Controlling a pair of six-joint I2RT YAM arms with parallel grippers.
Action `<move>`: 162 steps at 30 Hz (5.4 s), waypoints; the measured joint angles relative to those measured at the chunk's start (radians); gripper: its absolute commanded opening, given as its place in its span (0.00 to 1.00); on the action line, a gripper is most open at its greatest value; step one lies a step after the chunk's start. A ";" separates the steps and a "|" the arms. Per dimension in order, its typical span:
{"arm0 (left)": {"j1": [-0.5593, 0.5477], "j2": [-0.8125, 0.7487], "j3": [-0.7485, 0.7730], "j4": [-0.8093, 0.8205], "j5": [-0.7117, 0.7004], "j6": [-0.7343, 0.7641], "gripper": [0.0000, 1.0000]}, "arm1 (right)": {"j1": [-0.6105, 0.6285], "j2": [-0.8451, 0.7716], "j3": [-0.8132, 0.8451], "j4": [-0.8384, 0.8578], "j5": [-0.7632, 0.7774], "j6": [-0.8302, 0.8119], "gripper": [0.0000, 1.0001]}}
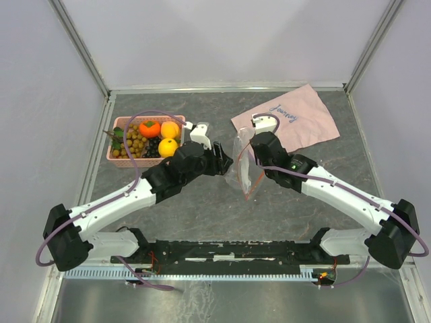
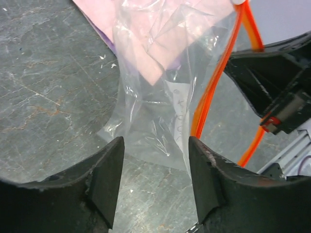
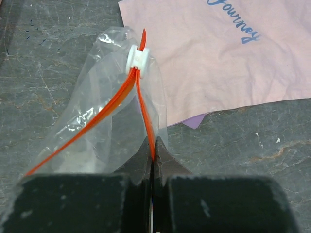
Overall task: Place the food in the zip-top bag and seal the zipper
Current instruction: Open the zipper of the food storage bag, then pick up the fake fruit from the bin, then place the fake fruit in the zipper food storage bag.
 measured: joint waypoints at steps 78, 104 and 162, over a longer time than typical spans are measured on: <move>0.729 0.486 0.341 -0.452 0.181 0.312 0.52 | 0.000 0.013 0.022 -0.011 -0.013 -0.062 0.02; 0.312 -0.266 -0.097 -0.050 0.233 0.093 0.45 | 0.005 0.070 0.106 -0.073 -0.070 -0.069 0.02; -0.129 -0.103 -0.338 0.475 0.021 0.374 0.67 | 0.007 0.123 0.212 -0.185 -0.351 0.052 0.02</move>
